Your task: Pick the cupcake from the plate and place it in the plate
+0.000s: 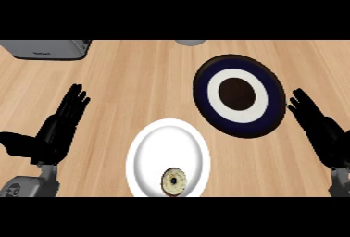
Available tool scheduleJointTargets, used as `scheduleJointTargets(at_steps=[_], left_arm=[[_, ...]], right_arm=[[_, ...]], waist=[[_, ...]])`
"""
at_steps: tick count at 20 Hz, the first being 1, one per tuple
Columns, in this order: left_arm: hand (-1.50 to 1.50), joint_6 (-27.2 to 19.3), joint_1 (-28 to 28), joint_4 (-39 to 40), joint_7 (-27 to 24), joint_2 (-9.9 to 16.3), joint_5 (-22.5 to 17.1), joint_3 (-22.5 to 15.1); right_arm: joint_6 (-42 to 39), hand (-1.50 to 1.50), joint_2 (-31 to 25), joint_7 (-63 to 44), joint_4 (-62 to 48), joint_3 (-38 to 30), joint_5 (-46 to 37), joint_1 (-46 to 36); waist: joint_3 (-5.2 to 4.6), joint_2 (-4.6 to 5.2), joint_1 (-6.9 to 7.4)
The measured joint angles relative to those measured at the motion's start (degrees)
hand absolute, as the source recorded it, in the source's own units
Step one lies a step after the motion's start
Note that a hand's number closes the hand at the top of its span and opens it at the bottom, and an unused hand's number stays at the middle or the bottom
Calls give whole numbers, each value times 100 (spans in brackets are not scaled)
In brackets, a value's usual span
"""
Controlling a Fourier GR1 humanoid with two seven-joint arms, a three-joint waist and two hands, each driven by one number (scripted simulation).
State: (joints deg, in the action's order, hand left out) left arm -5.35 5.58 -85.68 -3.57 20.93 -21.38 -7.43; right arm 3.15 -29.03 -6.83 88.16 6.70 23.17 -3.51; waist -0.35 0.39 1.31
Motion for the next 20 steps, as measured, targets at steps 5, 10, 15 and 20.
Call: scheduleJointTargets(at_steps=[5,10,15,20], left_arm=[[0,-219,5,227,249,59,309,-117],[0,-346,-121,501,551,66,520,-322],[0,-755,-115,537,872,-73,797,-484],[0,-1073,-23,542,1087,-229,1034,-610]], right_arm=[[-1007,150,577,-234,411,979,456,-586],[-1742,150,118,291,1198,1634,-834,-1769],[-1652,-150,913,1231,539,2355,-1271,-1402],[-2605,-150,1381,2418,-555,2696,-871,-1267]], waist=[[39,27,233],[7,-151,438],[51,8,276],[61,46,177]])
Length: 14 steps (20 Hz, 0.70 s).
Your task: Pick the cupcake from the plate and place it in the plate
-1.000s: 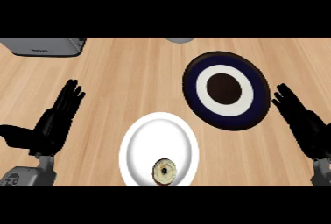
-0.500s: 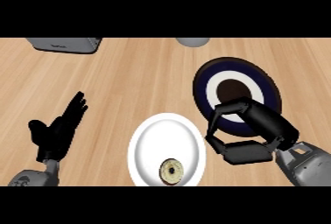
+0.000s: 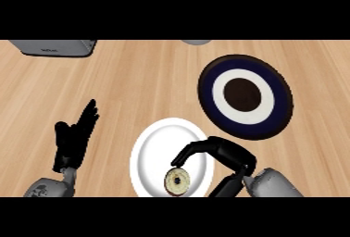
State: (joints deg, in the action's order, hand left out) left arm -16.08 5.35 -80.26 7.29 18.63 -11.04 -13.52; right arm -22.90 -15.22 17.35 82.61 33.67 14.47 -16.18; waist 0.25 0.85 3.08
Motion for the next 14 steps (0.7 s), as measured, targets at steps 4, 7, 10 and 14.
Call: scheduleJointTargets(at_steps=[4,7,10,14], left_arm=[[0,-187,-19,-39,140,-73,117,-21],[0,-222,-63,-32,180,-87,135,2],[0,-221,-103,-50,199,-86,144,36],[0,-235,-178,-53,177,-149,198,39]], right_arm=[[-453,-150,-88,745,-555,303,-781,-538],[-366,-150,-218,983,-671,419,-1492,-1002],[-230,-150,-230,1030,-786,563,-2123,-1405],[-307,-150,-107,769,-903,735,-2713,-1920]], waist=[[-9,-36,-79],[-15,-58,-131],[-20,-71,-168],[-24,-81,-208]])
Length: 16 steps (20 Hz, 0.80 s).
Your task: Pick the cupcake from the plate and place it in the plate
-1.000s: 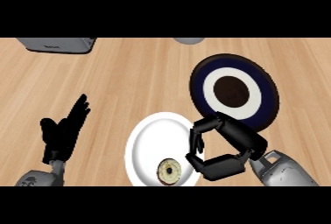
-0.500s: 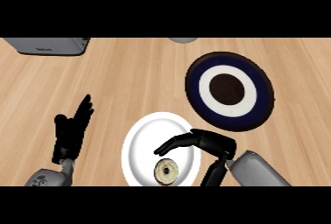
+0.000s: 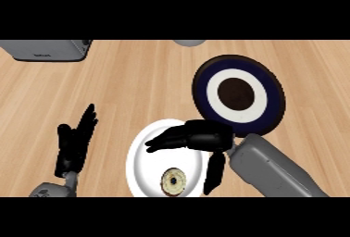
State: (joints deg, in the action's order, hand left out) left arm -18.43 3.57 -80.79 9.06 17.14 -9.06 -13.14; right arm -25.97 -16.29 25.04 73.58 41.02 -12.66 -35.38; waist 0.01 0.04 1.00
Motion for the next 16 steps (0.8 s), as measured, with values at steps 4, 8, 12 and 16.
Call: scheduleJointTargets(at_steps=[4,8,12,16], left_arm=[[0,-9,65,-42,129,30,44,55],[0,-44,-27,-112,129,-52,140,31],[0,-2,16,-72,175,-103,213,112],[0,85,-79,-192,214,-140,307,185]], right_arm=[[-504,-150,-36,-339,-67,258,-377,-410],[-872,-150,193,-592,-240,484,-748,-593],[-1077,-150,513,-810,-378,597,-1167,-549],[-1269,-150,717,-696,-634,444,-1593,-551]], waist=[[-3,-6,-27],[-3,-6,-36],[-2,-5,-57],[-1,-3,-59]])
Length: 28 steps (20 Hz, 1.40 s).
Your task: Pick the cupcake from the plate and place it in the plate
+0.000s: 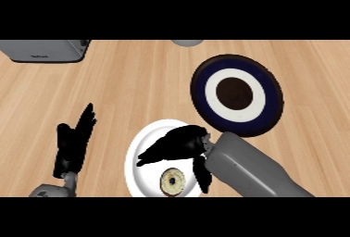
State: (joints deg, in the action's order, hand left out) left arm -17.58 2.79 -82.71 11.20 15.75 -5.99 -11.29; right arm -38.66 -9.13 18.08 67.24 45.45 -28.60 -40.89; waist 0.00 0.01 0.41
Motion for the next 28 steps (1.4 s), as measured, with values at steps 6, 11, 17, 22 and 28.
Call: scheduleJointTargets(at_steps=[6,11,17,22,28], left_arm=[[0,55,-147,-112,-3,-186,167,55],[0,182,-261,-279,61,-212,253,168],[0,354,-110,-195,125,-252,322,395],[0,430,-58,0,19,-374,430,506],[0,485,139,135,91,-478,533,614]], right_arm=[[-205,-150,265,101,-75,-203,-564,160],[-150,-150,441,222,-168,-242,-1032,388],[30,-150,737,435,-609,-338,-1485,473],[146,150,834,582,-826,-337,-1759,522],[504,150,810,955,-762,-239,-2058,681]], waist=[[0,-1,-8],[0,-1,-8],[0,2,-7],[0,2,-4],[0,2,-14]])
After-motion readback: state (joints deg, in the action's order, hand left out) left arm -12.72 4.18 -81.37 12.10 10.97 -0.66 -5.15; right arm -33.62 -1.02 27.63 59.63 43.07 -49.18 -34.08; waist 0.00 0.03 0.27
